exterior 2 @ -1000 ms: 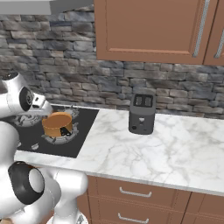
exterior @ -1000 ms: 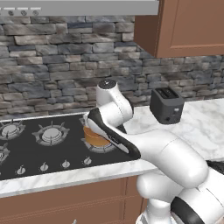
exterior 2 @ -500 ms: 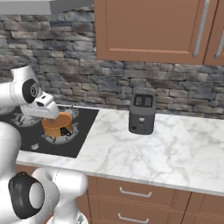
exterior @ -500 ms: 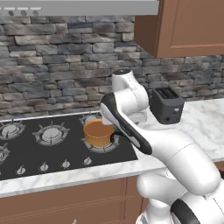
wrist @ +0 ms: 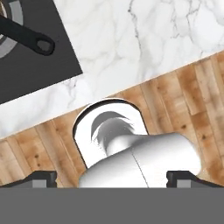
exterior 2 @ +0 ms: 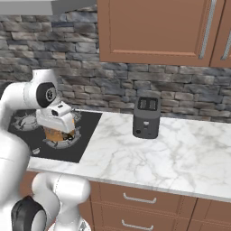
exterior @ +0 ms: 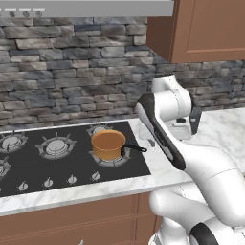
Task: Pick up the sugar cube(s) and place them in the saucepan with hot chocolate.
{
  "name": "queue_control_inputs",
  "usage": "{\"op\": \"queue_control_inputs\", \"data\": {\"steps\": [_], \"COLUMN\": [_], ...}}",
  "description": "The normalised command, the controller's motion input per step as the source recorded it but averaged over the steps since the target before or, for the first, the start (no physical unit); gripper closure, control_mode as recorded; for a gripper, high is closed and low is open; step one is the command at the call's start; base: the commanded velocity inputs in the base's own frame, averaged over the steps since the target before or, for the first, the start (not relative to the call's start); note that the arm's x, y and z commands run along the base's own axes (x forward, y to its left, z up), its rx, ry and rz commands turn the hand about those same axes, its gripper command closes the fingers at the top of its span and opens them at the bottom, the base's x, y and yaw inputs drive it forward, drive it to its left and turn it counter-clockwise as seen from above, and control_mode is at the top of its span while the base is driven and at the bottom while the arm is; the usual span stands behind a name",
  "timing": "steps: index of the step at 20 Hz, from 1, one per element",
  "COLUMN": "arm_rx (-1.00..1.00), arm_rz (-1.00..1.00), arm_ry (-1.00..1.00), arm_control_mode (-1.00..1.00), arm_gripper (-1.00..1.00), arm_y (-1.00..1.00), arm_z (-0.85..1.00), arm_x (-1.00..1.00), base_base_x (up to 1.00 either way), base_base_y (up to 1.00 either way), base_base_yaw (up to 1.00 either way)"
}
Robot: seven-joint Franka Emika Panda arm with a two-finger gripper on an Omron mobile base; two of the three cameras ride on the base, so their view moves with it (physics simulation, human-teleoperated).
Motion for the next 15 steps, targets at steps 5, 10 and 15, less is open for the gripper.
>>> {"op": "queue_control_inputs", "data": {"steps": [5,10,15], "arm_rx": [0.06,0.07,0.01], "arm_rz": [-0.15,-0.14,-0.12], "arm_ry": [0.04,0.06,0.03], "arm_control_mode": [-1.0,-1.0,-1.0], "arm_gripper": [-1.0,-1.0,-1.0], "arm_y": [-0.88,-0.87,-0.67], "arm_z": [-0.32,0.0,-0.1], "arm_x": [0.06,0.1,0.05], "base_base_x": [0.0,0.0,0.0], "base_base_y": [0.0,0.0,0.0], "base_base_yaw": [0.0,0.0,0.0]}}
